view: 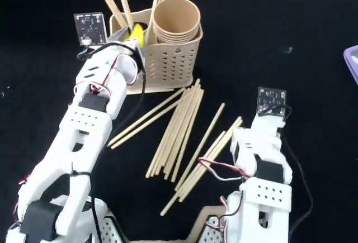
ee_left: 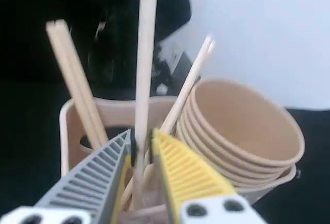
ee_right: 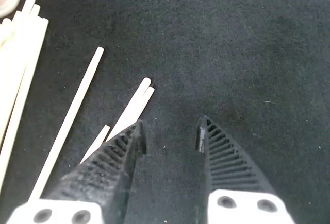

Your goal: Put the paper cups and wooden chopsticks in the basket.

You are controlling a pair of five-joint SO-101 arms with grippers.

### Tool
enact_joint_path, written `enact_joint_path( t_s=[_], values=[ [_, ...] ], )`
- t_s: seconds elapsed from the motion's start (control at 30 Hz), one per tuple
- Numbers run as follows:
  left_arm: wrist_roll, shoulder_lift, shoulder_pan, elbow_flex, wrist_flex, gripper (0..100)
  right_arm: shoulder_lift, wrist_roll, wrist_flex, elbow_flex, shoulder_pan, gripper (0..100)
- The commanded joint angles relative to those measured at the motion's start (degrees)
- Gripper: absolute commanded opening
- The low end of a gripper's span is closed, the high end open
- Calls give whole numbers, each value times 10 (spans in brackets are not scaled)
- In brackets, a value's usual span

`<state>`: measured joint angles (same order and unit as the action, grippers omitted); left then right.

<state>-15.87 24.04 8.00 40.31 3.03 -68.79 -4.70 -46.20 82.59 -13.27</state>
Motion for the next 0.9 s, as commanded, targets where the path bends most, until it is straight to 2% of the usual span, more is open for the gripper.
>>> enact_joint_path(
  t_s=[0.0, 0.13, 0.33, 0.47, 0.6, 0.67, 0.8, 0.87],
  values=[
    [-4, 19, -4, -15, 95, 191, -11, 3, 12, -2, -3, 180],
    [-4, 50, -5, -32, 169, 191, -11, 3, 12, -2, -3, 180],
    [-3, 147, -5, -26, 200, 191, -11, 3, 12, -2, -3, 180],
    [-3, 176, 0, -32, 194, 191, -11, 3, 12, -2, -3, 180],
    [-3, 149, 4, -35, 134, 190, -11, 3, 12, -2, -2, 180],
    [-3, 151, -2, -44, 133, 168, -11, 3, 12, -2, -2, 180],
    [4, 198, -14, -73, 229, 83, -11, 3, 12, -2, -2, 180],
    [55, 241, -14, -85, 316, 56, -11, 3, 12, -2, -2, 180]
  ],
)
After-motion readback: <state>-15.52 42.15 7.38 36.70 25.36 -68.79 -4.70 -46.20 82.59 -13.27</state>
